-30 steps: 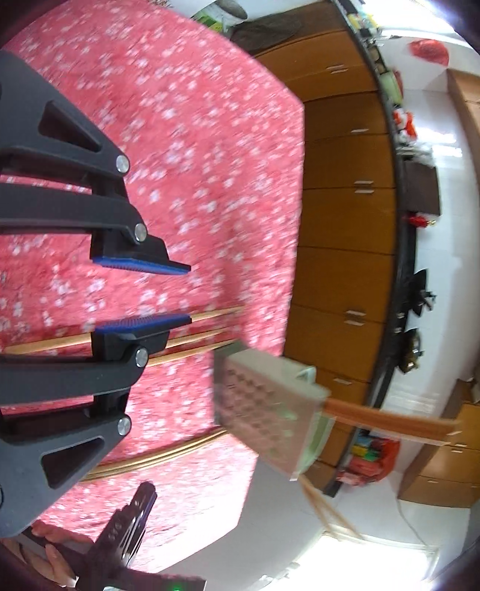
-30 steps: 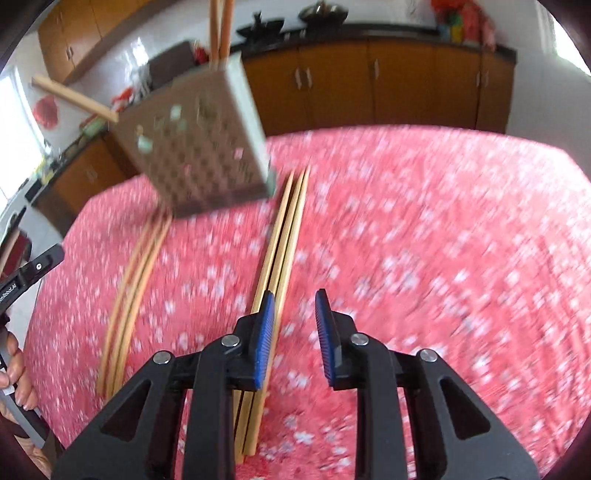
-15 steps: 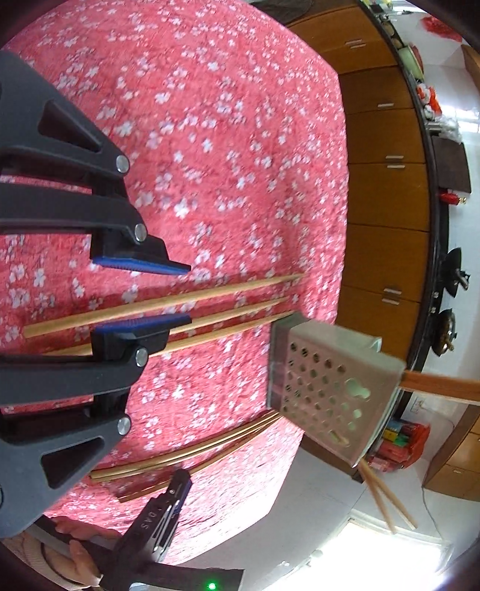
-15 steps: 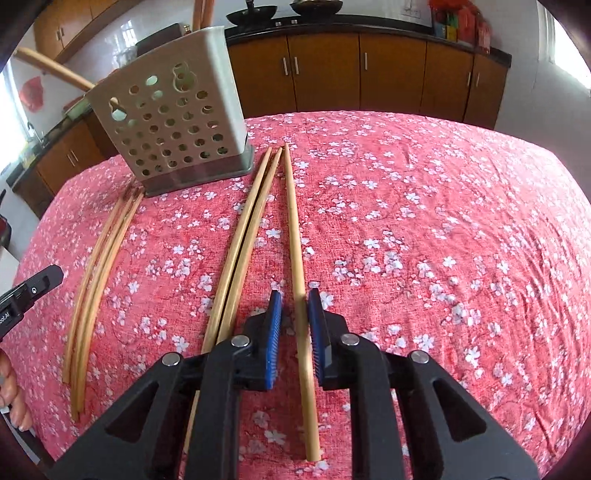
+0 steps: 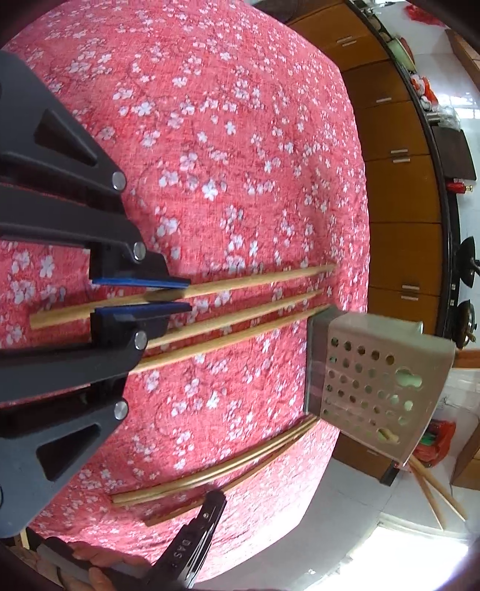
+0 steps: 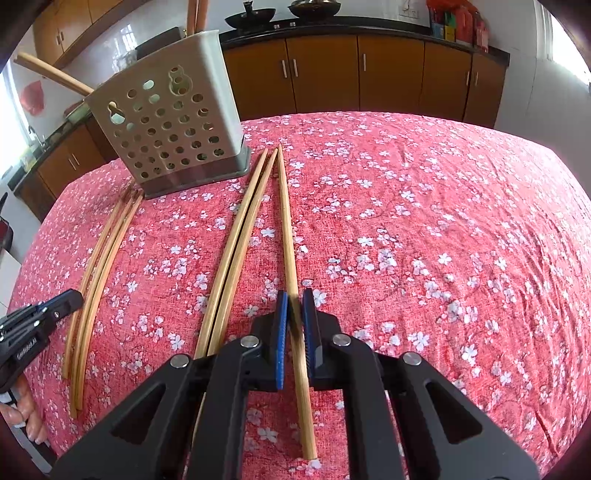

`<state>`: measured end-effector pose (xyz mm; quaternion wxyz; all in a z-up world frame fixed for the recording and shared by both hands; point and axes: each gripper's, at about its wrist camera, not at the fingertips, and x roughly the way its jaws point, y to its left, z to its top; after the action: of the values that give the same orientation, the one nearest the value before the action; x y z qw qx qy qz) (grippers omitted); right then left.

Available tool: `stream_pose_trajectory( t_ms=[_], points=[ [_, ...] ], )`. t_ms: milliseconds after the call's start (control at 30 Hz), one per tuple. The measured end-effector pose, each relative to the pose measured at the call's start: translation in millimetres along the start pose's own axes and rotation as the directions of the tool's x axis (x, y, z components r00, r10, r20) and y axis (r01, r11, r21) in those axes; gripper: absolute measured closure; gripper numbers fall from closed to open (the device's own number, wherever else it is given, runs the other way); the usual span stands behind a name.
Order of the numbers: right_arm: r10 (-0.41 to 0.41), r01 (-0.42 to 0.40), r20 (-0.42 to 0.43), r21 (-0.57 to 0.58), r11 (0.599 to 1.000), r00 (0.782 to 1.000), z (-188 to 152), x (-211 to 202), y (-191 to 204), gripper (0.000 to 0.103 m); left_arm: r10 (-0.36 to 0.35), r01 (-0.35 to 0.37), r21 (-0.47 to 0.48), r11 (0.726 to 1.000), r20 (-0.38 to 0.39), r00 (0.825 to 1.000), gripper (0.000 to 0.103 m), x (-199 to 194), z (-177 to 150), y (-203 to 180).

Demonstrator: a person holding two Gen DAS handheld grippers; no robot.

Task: Organize utensils
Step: 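Lower each tool onto a single chopstick on the cloth and close it, then hold the grasped chopsticks in both tools against the cloth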

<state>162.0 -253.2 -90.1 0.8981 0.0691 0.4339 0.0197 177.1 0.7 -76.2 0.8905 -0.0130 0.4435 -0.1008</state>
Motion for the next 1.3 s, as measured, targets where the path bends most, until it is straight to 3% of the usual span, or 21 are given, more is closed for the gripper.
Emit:
stream_pose_trajectory(
  t_ms=[267, 400, 1300],
  points=[
    [-0.047, 0.045, 0.025, 0.067, 0.997, 0.999, 6, 1, -15, 0.095, 0.070, -0.069, -0.072, 0.995, 0.017, 0.997, 0.095, 6, 13, 41],
    [-0.045, 0.042, 0.033, 0.076, 0.996, 0.998, 5, 0, -19, 0.094, 0.044, -0.041, -0.108, 0.993, 0.030, 0.999, 0.094, 8, 15, 56],
    [-0.049, 0.046, 0.052, 0.055, 0.997, 0.997, 3, -1, -17, 0.093, 0.000, 0.007, -0.144, 0.990, 0.046, 0.999, 0.094, 2, 7, 67]
  ],
)
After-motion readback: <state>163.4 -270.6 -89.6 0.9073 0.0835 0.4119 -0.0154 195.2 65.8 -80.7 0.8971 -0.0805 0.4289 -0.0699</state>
